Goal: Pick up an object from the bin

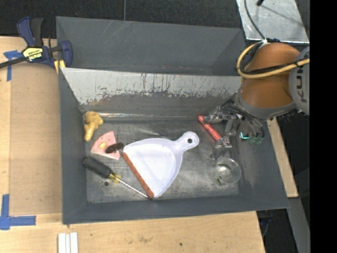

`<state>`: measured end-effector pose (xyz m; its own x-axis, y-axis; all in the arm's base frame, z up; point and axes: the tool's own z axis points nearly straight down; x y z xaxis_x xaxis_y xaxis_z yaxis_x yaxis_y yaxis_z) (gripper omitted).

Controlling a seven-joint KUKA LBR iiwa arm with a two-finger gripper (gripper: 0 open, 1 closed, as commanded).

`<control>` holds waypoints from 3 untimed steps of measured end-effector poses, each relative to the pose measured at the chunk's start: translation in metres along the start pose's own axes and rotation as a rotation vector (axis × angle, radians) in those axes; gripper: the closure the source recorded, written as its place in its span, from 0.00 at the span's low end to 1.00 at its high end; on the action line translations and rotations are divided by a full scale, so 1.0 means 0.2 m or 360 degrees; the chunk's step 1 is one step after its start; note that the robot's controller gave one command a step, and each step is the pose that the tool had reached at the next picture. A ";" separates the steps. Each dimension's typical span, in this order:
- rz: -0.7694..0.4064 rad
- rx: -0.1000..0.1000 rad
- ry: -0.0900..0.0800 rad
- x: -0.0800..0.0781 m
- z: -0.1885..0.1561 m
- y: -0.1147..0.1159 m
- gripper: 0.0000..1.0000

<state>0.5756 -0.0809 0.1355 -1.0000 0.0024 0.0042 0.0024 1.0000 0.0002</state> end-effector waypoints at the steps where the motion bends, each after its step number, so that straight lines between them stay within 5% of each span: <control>1: -0.0003 0.0002 -0.0013 -0.01 -0.02 0.00 0.00; 3: -0.0572 0.0004 -0.0016 -0.10 0.29 0.29 0.00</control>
Offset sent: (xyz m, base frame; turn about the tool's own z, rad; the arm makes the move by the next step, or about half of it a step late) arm 0.0192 0.0610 -0.0655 -0.3849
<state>0.5945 -0.0237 0.0779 -0.9369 -0.3495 -0.0054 -0.3495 0.9369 -0.0024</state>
